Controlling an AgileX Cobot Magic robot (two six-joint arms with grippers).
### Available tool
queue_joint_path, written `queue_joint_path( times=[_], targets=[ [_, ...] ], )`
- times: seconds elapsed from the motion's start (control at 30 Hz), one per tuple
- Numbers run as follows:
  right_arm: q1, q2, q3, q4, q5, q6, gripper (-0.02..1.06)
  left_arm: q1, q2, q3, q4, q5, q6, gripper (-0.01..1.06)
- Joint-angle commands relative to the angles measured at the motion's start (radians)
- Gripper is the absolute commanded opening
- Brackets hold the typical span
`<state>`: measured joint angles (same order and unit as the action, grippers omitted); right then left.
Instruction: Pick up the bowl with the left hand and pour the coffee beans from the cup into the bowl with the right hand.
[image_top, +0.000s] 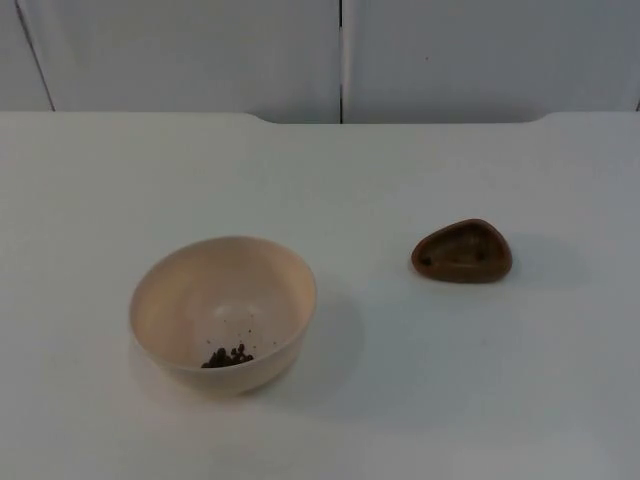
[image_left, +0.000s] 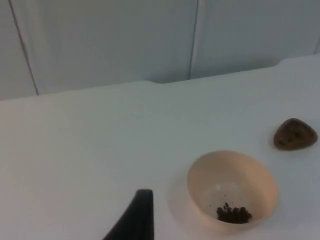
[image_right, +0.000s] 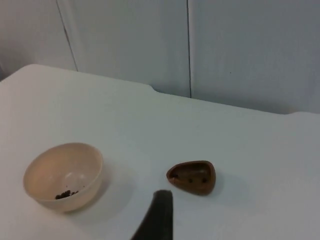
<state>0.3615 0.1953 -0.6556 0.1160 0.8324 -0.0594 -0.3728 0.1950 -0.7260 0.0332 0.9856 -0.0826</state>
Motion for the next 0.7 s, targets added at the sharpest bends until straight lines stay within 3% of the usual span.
queue_joint_path(
  times=[0.0,0.23,0.47,0.67],
  targets=[
    [-0.001,-0.047,0.01,0.016,0.012,0.002,0.79,0.002,-0.025,0.004,-0.039,0.014,0.052,1.05],
    [-0.001,-0.195,0.015,0.027,0.082,0.002,0.79,0.002,-0.111,0.004,-0.085,0.037,0.083,1.05],
    [-0.001,-0.195,0.036,0.019,0.192,0.002,0.79,0.002,-0.195,0.106,-0.104,0.026,0.083,1.05],
    [-0.001,-0.195,0.067,0.009,0.213,0.002,0.79,0.002,-0.195,0.143,-0.094,0.048,0.088,1.05]
  ],
)
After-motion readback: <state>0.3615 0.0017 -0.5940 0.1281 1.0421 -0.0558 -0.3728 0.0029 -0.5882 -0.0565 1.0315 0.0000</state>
